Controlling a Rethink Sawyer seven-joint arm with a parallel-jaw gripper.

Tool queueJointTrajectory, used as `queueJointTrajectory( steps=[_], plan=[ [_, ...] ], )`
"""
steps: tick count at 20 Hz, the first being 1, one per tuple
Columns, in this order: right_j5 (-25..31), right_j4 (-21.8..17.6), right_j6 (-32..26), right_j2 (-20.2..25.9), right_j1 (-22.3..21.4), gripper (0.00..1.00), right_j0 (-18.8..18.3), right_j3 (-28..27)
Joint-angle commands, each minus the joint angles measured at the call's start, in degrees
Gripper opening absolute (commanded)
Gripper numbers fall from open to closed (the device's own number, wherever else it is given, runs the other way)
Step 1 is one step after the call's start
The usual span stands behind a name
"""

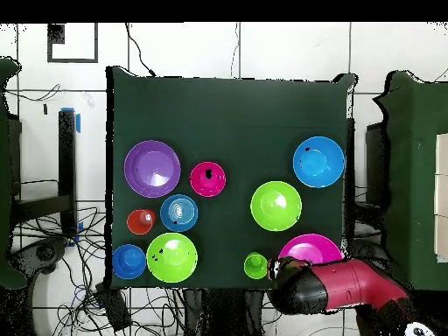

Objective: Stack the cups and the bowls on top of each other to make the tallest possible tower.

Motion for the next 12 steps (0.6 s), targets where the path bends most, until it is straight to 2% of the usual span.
queueJointTrajectory(
  steps=[1,12],
  plan=[
    [-6.8,-5.0,-0.8,-1.4,2.8,1.00,-0.6,4.1],
    [-9.0,-6.6,-1.8,-1.4,4.8,1.00,-2.4,3.3]
  ],
)
